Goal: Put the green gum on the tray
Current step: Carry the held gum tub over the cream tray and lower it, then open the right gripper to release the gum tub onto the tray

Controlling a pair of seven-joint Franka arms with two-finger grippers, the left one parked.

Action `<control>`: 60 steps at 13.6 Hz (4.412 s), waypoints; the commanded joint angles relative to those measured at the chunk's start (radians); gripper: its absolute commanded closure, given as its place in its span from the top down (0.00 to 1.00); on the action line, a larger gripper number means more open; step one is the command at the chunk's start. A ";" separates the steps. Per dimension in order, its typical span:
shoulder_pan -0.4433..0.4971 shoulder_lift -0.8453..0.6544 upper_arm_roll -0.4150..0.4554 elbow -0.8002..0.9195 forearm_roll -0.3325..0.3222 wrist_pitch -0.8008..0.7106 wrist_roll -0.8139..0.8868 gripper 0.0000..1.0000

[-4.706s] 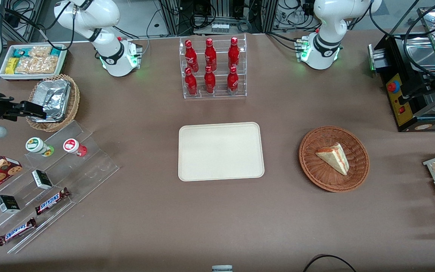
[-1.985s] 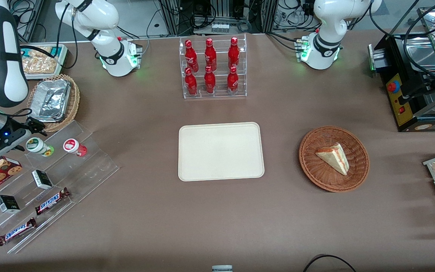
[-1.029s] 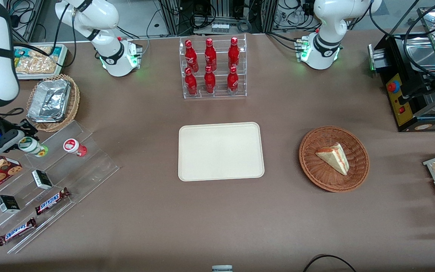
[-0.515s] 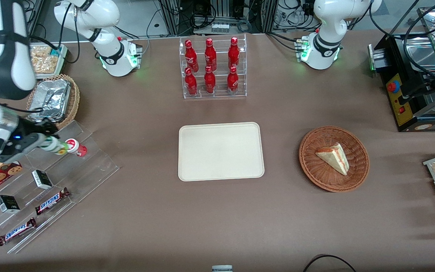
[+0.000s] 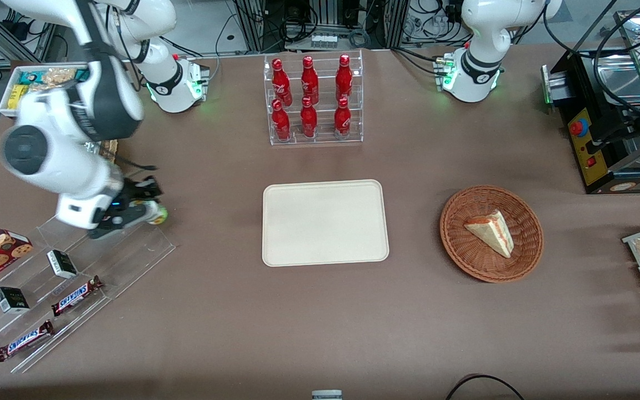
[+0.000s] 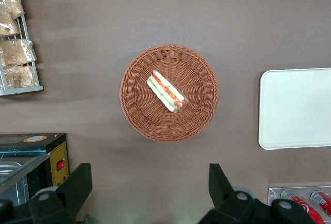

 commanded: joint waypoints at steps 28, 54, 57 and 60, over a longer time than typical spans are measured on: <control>0.534 0.598 -0.014 0.312 0.128 0.513 0.936 0.00; 0.488 0.379 -0.024 0.286 0.068 0.167 0.740 1.00; 0.431 0.293 -0.023 0.284 0.070 0.030 0.649 1.00; 0.339 0.239 -0.023 0.284 0.070 -0.067 0.508 1.00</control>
